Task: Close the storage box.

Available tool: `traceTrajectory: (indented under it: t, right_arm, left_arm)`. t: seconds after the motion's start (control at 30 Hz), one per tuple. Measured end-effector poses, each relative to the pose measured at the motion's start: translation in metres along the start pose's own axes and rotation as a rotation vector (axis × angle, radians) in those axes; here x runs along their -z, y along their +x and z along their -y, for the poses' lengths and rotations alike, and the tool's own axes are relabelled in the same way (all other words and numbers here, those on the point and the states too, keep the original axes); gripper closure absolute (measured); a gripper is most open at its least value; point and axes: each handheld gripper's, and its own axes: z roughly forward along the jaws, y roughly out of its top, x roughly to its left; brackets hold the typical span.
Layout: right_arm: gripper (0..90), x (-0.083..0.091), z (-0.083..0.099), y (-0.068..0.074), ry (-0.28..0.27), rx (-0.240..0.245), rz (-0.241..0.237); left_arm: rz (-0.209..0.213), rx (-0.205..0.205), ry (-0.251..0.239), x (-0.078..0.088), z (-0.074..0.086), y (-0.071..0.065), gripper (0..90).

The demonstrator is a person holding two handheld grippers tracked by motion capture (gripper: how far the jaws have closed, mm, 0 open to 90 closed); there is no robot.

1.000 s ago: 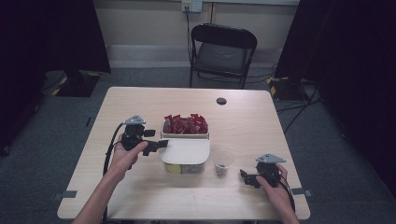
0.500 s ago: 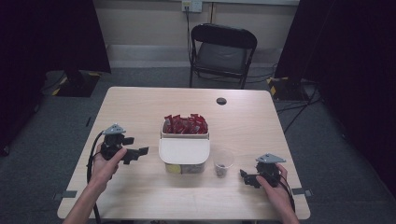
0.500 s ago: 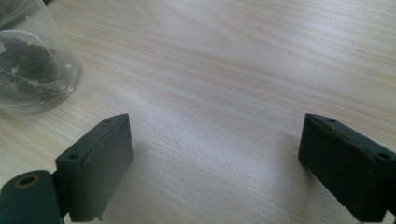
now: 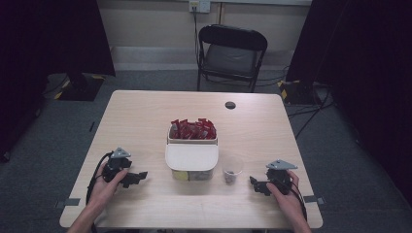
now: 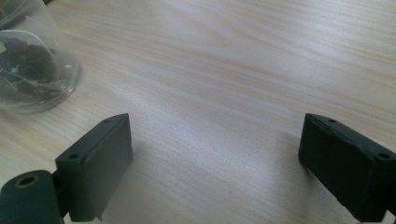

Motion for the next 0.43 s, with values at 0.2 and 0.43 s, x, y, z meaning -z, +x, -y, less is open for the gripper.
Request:
traceTrajectory:
  t: [0.2, 0.43]
  right_arm:
    - [9.4, 0.0, 0.0, 0.0001, 0.0, 0.0, 0.001]
    - [8.3, -0.0005, 0.0, -0.0004, -0.001, -0.002, 0.006]
  left_arm:
    - [-0.07, -0.101, -0.05, -0.0073, 0.0093, -0.0025, 12.3]
    - [-0.056, -0.107, -0.07, -0.0088, 0.0114, -0.0007, 9.3]
